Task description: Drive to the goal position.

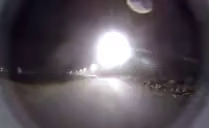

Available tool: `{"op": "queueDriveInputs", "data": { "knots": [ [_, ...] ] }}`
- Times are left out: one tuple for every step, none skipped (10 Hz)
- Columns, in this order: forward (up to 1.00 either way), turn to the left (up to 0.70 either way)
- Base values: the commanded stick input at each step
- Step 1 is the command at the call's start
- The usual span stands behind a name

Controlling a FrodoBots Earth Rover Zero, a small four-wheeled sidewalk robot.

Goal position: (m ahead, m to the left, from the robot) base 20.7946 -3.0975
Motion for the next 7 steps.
{"op": "queueDriveInputs", "data": {
  "knots": [
    [1.00, 0.05],
    [1.00, 0.05],
    [1.00, 0.05],
    [1.00, 0.04],
    [1.00, 0.04],
    [1.00, 0.04],
    [1.00, 0.04]
  ]
}}
